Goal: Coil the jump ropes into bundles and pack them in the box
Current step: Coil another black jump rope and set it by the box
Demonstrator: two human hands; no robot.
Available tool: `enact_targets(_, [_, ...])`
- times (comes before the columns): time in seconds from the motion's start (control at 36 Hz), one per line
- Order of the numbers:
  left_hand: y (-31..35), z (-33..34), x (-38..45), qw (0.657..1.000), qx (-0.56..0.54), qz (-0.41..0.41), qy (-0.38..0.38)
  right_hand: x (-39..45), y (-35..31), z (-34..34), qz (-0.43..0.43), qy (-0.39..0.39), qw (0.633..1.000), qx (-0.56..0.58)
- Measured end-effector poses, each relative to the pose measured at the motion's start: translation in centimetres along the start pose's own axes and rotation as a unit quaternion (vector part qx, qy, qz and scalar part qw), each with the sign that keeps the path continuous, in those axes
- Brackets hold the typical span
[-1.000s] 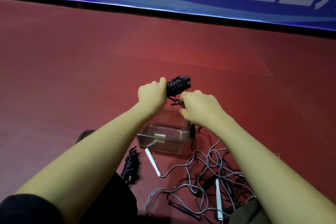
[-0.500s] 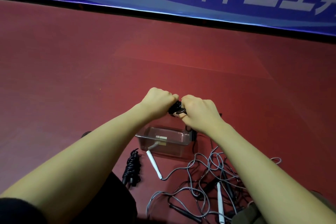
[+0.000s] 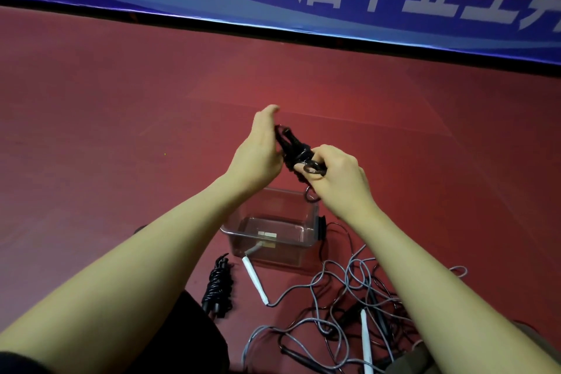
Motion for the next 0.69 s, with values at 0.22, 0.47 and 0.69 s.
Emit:
enact_targets(0.22, [0.7, 1.0, -1.1, 0.985, -0.095, -0.059, -0.133, 0.8, 0.4, -0.1, 0.138, 0.017, 0.972, 0.190])
enact_targets(0.47, [0.8, 0.9, -1.2, 0.979, -0.100, -0.062, -0.168, 1.0, 0.7, -0.2, 0.116, -0.059, 0.962, 0.239])
enact_targets(0.69, [0.4, 1.2, -0.9, 0.993, 0.033, -0.063, -0.091, 0.8, -0.4, -0.3, 0.063, -0.076, 0.980, 0.171])
Point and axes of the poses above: each hand's wrist, its own x-axis towards the middle knuckle, its own z-axis out of the palm, y = z × x, the point moved 1 cm from there along x, towards the middle knuckle, and after that the axes turned 14 degrees about -x, right-handed, at the moved point
